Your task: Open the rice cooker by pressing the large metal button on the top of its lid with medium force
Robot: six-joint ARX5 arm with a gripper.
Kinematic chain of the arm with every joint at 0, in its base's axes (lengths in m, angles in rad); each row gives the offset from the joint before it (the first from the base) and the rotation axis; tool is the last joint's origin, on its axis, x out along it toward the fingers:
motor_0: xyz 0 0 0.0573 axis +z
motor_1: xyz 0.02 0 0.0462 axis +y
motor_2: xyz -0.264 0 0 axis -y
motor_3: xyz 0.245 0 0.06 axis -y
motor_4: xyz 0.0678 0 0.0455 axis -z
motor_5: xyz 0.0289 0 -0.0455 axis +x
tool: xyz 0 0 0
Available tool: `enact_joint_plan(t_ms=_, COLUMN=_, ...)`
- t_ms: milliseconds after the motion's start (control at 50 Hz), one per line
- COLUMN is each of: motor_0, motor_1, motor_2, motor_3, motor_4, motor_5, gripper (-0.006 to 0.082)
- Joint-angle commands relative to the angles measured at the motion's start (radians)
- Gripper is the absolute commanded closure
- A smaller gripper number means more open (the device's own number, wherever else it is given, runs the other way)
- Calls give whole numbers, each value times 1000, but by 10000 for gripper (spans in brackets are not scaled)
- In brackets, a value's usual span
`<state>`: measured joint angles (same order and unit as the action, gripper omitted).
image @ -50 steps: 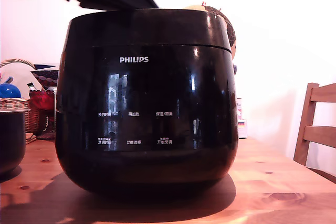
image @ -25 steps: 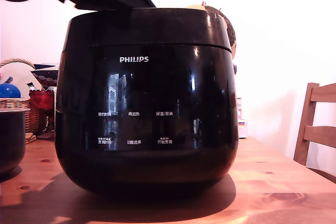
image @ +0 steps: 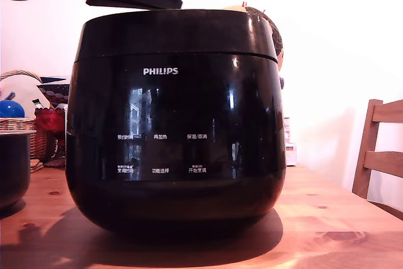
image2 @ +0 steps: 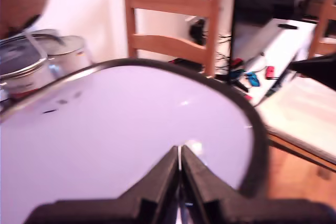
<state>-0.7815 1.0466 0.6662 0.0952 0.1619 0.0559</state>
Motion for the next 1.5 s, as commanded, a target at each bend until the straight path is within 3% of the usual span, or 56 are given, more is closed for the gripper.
enact_joint_plan(t_ms=0, motor_0=1, motor_1=-7, motor_2=-26, motor_3=9, motor_4=1, motor_5=-3, gripper=788)
enact_joint_plan(t_ms=1480, motor_0=7, motor_1=73, motor_2=-26, motor_3=-211, motor_4=-51, motor_5=32, gripper=789)
